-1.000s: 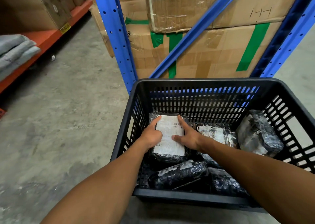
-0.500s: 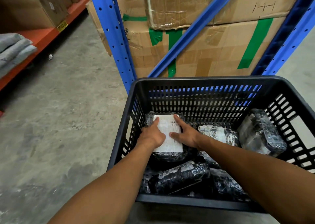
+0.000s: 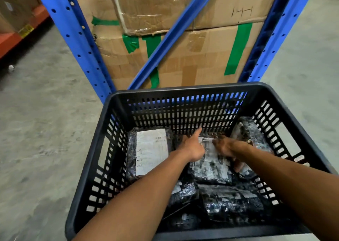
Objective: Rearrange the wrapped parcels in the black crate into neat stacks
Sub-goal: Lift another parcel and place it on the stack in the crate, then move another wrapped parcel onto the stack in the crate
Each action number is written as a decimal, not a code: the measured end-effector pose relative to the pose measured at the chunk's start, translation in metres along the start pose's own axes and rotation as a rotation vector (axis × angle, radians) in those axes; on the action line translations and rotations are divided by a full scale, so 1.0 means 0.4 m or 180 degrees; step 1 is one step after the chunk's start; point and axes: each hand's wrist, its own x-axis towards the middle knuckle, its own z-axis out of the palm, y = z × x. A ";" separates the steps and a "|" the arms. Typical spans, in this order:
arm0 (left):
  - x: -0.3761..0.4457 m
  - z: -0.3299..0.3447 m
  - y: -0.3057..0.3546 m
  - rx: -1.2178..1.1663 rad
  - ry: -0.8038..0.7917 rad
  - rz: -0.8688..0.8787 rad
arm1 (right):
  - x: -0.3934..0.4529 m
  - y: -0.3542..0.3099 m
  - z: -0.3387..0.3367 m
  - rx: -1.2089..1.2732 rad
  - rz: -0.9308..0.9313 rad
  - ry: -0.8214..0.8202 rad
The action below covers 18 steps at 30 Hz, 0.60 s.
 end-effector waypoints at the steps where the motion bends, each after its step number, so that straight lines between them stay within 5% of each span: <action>1: 0.006 0.013 0.001 0.0114 -0.0047 -0.0067 | -0.006 0.016 0.011 0.0038 0.0021 -0.0132; 8: 0.021 0.093 -0.027 0.0538 -0.0462 -0.0212 | 0.015 0.050 0.071 0.1581 0.0173 0.0177; 12: 0.025 0.096 -0.029 0.0219 -0.0320 -0.0295 | 0.013 0.013 0.039 0.1221 0.0642 -0.0029; 18: 0.008 0.052 -0.020 -0.0198 -0.0047 -0.0056 | -0.001 -0.008 -0.046 0.1621 0.0012 0.0377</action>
